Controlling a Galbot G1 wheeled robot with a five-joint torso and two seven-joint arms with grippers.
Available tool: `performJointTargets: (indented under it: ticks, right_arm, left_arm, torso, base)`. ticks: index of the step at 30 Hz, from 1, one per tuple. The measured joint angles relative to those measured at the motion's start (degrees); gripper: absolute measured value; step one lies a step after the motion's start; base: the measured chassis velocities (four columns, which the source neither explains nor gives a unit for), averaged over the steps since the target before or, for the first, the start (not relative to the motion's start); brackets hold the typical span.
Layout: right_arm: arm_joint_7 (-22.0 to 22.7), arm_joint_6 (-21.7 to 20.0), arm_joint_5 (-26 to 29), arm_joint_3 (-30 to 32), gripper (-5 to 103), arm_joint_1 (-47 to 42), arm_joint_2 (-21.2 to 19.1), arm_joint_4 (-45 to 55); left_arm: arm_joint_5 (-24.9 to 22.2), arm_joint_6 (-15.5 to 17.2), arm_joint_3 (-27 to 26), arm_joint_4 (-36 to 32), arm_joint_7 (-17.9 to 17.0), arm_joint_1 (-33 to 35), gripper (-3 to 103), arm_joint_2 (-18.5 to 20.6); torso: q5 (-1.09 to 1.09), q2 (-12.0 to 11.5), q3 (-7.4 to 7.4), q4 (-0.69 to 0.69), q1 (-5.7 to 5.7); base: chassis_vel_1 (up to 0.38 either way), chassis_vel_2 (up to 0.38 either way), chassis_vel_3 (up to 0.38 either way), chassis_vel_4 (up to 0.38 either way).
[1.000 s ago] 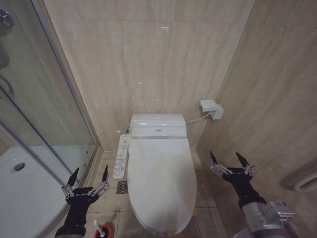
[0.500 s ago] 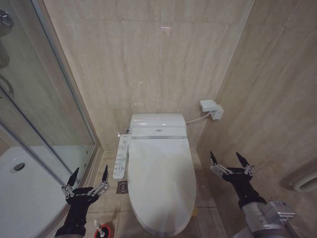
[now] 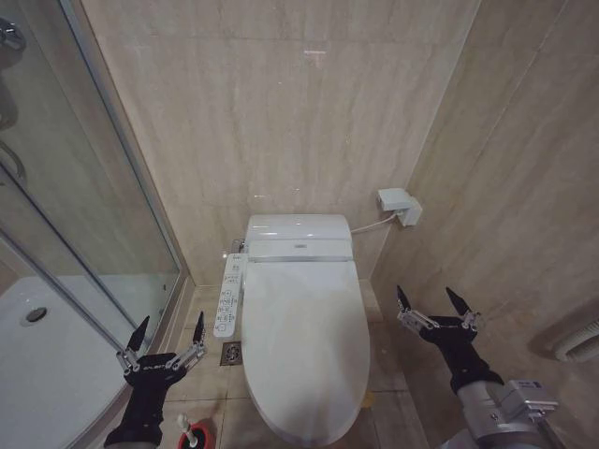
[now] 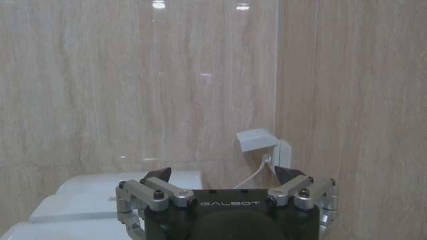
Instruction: Open the toilet lid, clean the toilet bowl with a toilet brush, close the toilet lid, and flush.
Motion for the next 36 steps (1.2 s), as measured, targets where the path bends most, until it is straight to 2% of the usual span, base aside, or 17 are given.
performJointTargets:
  ticks: [13,15,16,20,21,23,24,28,32,36]
  right_arm:
    - [0.0,0.0,0.0,0.0,100,0.0,0.0,0.0]
    - [0.0,0.0,0.0,0.0,100,0.0,0.0,0.0]
    - [0.0,0.0,0.0,0.0,100,0.0,0.0,0.0]
    - [0.01,0.0,0.0,-0.01,100,0.0,0.0,0.0]
    - [0.0,0.0,0.01,-0.02,100,0.0,0.0,0.0]
    - [0.01,0.0,0.01,-0.01,100,0.0,0.0,0.0]
    - [0.01,0.0,0.01,-0.01,100,0.0,-0.01,0.0]
    - [0.01,0.0,0.01,-0.01,100,0.0,-0.01,0.0]
    - [0.0,0.0,0.01,-0.01,100,0.0,0.0,0.0]
    - [0.01,0.0,0.0,-0.01,100,0.01,-0.01,0.0]
  left_arm:
    - [0.0,0.38,-0.23,0.33,0.34,-0.39,100,-0.31]
    - [0.32,3.02,-1.83,2.45,2.77,-2.76,100,-2.25]
    - [0.32,3.02,-1.83,2.45,2.77,-2.76,100,-2.25]
    - [1.51,11.79,-6.93,9.38,10.56,-10.37,100,-8.55]
    - [1.79,12.98,-8.12,11.0,12.17,-12.12,100,-10.04]
    - [1.99,12.03,-9.05,11.73,12.87,-13.19,100,-10.93]
    - [2.43,11.34,-9.57,11.83,13.11,-13.69,100,-11.31]
    - [2.92,10.98,-9.83,10.72,12.72,-13.82,100,-11.77]
    - [2.88,9.89,-10.29,10.58,13.1,-13.94,100,-11.72]
    - [3.06,8.0,-10.99,13.9,14.0,-15.11,100,-10.45]
  torso:
    - [0.0,0.0,0.0,0.0,0.0]
    - [0.02,0.0,0.0,0.01,0.0]
    - [0.02,0.0,0.0,0.01,0.0]
    - [0.0,0.0,0.0,0.0,0.0]
    - [-0.02,0.0,0.0,-0.01,0.0]
    - [-0.05,-0.01,0.01,-0.01,0.01]
    - [0.01,-0.01,0.01,-0.02,0.01]
    - [0.01,-0.01,0.0,0.01,0.01]
    - [0.0,-0.01,0.0,0.0,0.01]
    - [0.0,-0.01,0.0,0.01,0.0]
  base:
    - [0.0,0.0,0.0,0.0]
    - [0.0,0.0,0.0,0.0]
    - [0.0,0.0,0.0,0.0]
    - [0.0,0.0,0.0,0.0]
    - [0.0,0.0,0.0,0.0]
    - [0.0,0.0,0.0,0.0]
    - [0.0,0.0,0.0,0.0]
    - [0.0,0.0,0.0,0.0]
    - [0.0,0.0,0.0,0.0]
    - [0.0,0.0,0.0,0.0]
